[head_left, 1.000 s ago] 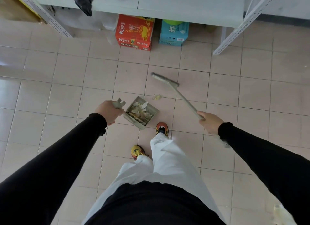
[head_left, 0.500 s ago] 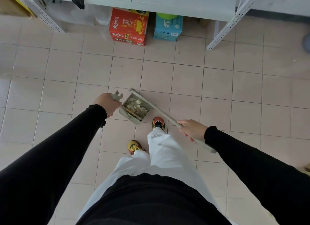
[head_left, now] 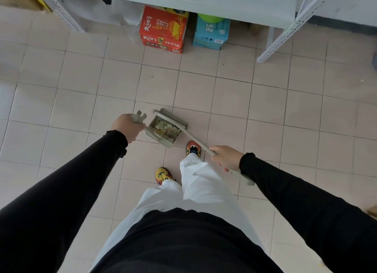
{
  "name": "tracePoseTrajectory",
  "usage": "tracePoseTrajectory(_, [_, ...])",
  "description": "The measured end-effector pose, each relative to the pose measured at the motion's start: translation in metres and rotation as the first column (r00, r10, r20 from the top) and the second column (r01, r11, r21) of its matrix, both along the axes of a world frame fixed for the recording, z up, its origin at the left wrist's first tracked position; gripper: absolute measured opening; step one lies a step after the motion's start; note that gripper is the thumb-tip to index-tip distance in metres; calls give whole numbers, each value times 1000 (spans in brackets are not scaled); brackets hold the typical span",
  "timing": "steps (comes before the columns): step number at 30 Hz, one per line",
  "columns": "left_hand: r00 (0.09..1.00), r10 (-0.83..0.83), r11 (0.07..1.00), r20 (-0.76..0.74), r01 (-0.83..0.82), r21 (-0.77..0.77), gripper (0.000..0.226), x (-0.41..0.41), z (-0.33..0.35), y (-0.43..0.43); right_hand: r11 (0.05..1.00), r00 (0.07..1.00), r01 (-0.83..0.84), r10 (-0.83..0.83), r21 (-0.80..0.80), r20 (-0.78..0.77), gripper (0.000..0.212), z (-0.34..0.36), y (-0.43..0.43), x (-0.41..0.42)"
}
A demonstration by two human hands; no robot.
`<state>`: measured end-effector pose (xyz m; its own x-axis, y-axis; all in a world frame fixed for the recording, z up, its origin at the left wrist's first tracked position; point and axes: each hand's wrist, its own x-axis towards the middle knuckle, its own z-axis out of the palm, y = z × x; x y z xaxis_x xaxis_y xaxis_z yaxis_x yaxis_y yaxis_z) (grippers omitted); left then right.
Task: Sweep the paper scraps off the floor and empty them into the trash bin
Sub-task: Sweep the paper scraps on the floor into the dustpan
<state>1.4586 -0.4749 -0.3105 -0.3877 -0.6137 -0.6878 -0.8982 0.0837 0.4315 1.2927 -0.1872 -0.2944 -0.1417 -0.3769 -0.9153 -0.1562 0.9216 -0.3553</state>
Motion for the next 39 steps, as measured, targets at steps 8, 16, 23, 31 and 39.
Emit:
tracePoseTrajectory(8, [972, 230, 973, -40, -231, -17, 12, 23, 0, -36, 989, 992, 119, -121, -93, -20, 54, 1, -35, -43])
tracePoseTrajectory(16, [943, 332, 943, -12, -332, 8, 14, 35, 4, -70, 989, 985, 65, -86, -136, -148, 56, -49, -181, -97])
tracePoseTrajectory(23, [905, 426, 904, 8, -426, 43, 12, 30, 4, -83, 998, 958, -64, 64, 12, -278, 33, -68, -257, -109])
tracePoseTrajectory(31, [925, 378, 924, 39, -380, 40, 9, 25, 8, -90, 937, 921, -337, 349, 95, -172, 57, -49, -184, -84])
tracePoseTrajectory(39, [932, 359, 932, 41, -361, 44, 18, 29, 11, -85, 966, 945, -259, 258, 18, -203, 44, 3, -95, -65])
